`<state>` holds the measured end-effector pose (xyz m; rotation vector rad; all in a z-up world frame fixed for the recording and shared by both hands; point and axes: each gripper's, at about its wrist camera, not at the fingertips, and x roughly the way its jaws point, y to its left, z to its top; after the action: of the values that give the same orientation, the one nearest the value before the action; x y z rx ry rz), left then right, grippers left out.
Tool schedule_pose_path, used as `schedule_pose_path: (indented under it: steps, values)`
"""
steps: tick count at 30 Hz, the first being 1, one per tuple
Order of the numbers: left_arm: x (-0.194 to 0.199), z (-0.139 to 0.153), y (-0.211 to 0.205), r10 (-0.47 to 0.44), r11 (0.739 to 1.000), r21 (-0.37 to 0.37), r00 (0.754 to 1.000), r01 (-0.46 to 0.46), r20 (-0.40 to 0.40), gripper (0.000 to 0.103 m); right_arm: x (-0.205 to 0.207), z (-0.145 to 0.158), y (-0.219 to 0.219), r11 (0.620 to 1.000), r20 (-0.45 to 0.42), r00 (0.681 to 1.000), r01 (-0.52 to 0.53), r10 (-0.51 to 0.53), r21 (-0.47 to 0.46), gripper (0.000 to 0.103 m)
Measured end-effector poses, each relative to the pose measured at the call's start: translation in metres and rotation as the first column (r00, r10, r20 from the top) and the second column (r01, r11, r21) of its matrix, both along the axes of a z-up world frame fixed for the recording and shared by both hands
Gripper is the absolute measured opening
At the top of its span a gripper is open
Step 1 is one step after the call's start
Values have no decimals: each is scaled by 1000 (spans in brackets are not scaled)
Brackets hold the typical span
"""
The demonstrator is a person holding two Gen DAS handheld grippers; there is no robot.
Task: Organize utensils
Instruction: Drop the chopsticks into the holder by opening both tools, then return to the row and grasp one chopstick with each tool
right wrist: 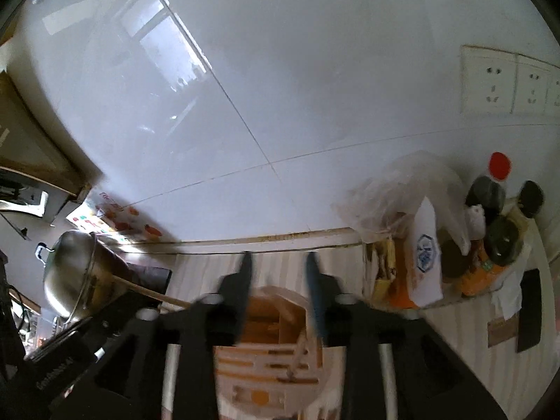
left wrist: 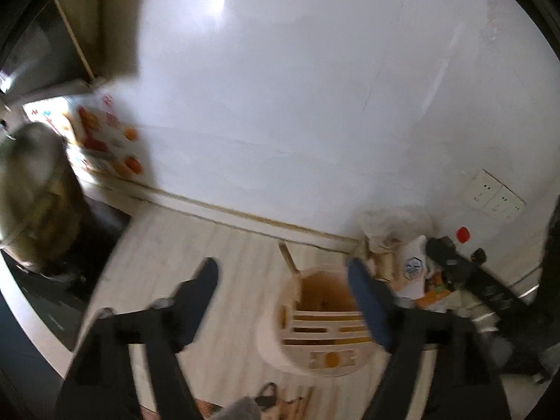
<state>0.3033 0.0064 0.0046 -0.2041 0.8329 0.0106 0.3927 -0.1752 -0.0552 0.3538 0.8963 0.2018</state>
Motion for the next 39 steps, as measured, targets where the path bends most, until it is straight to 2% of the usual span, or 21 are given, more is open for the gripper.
schedule_pose_path:
  steps: [2,3,4,5,7,9,14,18,22,28,30,34,36,38,39]
  values:
    - [-11,1,6,15,999,32,1000,-15,12,79,-13,11,-11,1000,17,1000,17,-17,10,47]
    - [-14,-2,11,19,999,41,1000,-20,10,87,-17,15,-15,1000,18,1000,24,-24,9,51]
    - [-20,-4,15,26,998,54,1000,-27,13,99,-24,20,-21,999,23,999,30,-31,9,53]
    - [-24,-5,17,30,998,62,999,-31,17,103,-32,24,-25,999,29,999,36,-37,7,55]
    - [-35,-11,21,35,996,79,999,-36,18,103,-46,31,-31,999,33,998,50,-49,-5,59]
    - [-45,-20,26,51,994,92,999,-51,1,103,-59,35,-34,998,37,997,61,-61,-14,69]
    - [-62,-44,28,47,990,131,998,-42,-39,103,-96,27,-41,996,53,995,85,-84,-11,85]
    - [-71,-78,25,44,984,177,993,-24,-109,103,-116,6,-44,993,25,994,107,-107,-39,85]
    - [-83,-121,20,38,981,192,979,1,-199,103,-130,-32,-48,990,-71,989,126,-130,-60,85]
    - [-92,-196,8,33,967,249,938,58,-346,103,-149,-108,-49,989,-268,953,121,-141,-88,85]
    - [-96,-226,4,31,957,276,916,87,-399,103,-154,-134,-44,990,-327,936,107,-132,-95,77]
    - [-101,-265,-7,17,943,300,882,142,-471,103,-162,-193,-33,991,-466,878,61,-110,-119,60]
    - [-104,-281,-14,-8,946,276,861,172,-509,102,-166,-221,-28,990,-521,847,41,-107,-136,52]
    - [-104,-288,-18,-38,958,222,844,183,-534,102,-169,-244,-22,987,-562,821,14,-104,-162,48]
    - [-105,-291,-22,-62,965,181,837,190,-543,102,-171,-252,-20,985,-576,811,2,-102,-172,43]
